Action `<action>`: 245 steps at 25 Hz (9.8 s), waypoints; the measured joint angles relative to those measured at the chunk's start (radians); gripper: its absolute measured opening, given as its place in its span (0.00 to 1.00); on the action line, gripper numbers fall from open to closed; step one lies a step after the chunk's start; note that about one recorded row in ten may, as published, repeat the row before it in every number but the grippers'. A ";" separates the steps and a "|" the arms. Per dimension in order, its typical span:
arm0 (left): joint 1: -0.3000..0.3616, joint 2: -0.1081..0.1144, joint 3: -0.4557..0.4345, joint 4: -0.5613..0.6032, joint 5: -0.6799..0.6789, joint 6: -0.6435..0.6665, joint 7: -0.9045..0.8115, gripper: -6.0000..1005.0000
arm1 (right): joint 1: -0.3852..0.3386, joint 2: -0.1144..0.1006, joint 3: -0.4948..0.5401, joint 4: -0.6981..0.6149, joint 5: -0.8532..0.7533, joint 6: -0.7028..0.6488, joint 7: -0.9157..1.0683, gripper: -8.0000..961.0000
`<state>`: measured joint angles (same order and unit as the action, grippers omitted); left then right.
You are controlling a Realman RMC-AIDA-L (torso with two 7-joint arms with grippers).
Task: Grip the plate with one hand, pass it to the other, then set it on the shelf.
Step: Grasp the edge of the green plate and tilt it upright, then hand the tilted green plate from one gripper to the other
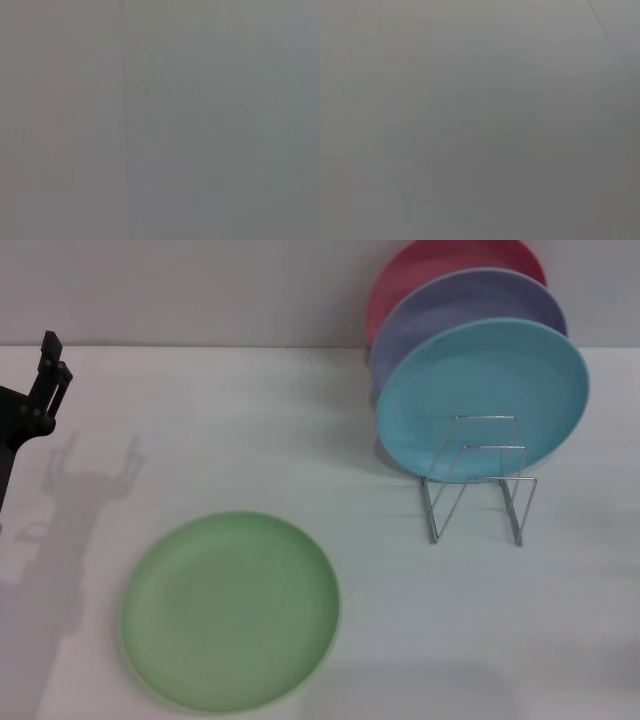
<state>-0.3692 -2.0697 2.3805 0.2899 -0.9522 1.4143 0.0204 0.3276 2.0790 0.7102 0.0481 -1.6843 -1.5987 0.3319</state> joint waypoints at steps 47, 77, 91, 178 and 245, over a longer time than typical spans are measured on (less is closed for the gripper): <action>0.044 0.007 -1.076 1.251 0.335 -2.813 0.228 0.81 | 0.034 -0.007 0.000 -0.019 0.000 -0.004 0.000 0.59; -0.036 0.002 -0.990 1.134 0.438 -2.952 0.076 0.81 | 0.080 -0.013 0.000 -0.081 0.000 0.001 -0.001 0.59; -0.068 0.005 -0.954 1.080 0.439 -2.930 0.082 0.62 | 0.078 -0.010 0.000 -0.082 0.000 0.002 0.000 0.59; -0.026 0.003 -1.016 1.079 0.222 -2.514 0.311 0.04 | 0.054 -0.005 0.000 -0.081 0.000 -0.008 0.001 0.59; 0.303 -0.009 0.259 0.514 -0.166 -0.105 0.301 0.08 | -0.068 0.002 -0.729 0.228 -0.079 -0.121 -0.151 0.57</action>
<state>-0.0662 -2.0789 2.6400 0.8036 -1.1184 1.3098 0.3212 0.2597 2.0811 -0.0186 0.2756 -1.7629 -1.7193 0.1814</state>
